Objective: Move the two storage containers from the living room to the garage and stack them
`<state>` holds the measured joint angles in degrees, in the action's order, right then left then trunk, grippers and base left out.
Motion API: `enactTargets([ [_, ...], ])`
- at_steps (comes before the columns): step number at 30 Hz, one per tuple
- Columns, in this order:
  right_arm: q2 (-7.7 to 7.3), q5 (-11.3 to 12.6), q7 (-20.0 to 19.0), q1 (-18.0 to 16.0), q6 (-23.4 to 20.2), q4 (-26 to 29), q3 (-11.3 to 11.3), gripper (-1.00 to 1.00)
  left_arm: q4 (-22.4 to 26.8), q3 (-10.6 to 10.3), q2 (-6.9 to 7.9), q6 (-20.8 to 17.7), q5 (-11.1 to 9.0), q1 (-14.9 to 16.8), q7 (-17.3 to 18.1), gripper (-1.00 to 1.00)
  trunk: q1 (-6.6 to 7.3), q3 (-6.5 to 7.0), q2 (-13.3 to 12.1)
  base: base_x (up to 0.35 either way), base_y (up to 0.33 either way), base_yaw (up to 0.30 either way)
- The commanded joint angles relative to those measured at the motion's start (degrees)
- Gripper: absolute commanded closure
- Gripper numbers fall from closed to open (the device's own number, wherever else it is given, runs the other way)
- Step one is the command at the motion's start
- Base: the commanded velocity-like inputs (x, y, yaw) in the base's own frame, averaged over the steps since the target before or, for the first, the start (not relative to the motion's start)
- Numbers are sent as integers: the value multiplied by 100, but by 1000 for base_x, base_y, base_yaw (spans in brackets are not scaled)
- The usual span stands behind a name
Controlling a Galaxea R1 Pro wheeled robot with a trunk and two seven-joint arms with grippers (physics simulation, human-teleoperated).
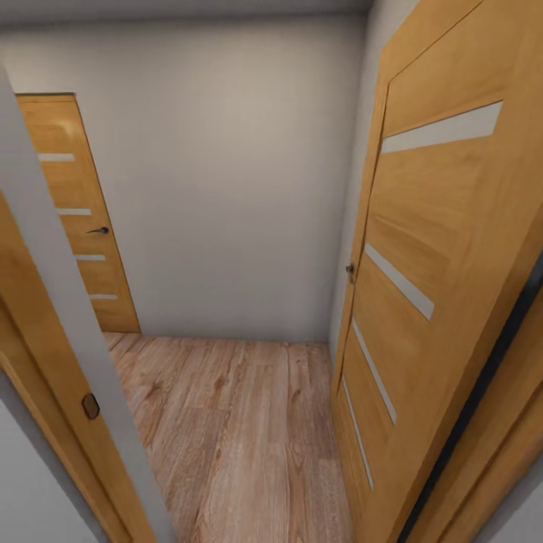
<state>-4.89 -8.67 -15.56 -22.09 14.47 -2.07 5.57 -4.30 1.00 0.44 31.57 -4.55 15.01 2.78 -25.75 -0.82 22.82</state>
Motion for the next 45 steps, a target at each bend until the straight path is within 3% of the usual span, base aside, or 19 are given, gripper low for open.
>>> enactTargets([
  [1,-3,-56,-8,-8,38,-22,49,-100,-26,6,0,33,-46,9,29,-100,-3,-9,10,0,0,38],
  [19,-3,-56,-8,-8,38,-22,49,-100,-23,6,-8,33,-46,5,29,-100,-3,-9,10,4,0,3],
  [31,-3,-56,-8,-7,38,-22,49,-100,-22,6,-3,33,-46,10,29,-100,-3,-9,10,211,0,0],
  [45,-3,-59,-8,-8,38,-22,49,-100,-22,6,8,33,-46,9,13,-100,-3,-9,10,45,25,0],
])
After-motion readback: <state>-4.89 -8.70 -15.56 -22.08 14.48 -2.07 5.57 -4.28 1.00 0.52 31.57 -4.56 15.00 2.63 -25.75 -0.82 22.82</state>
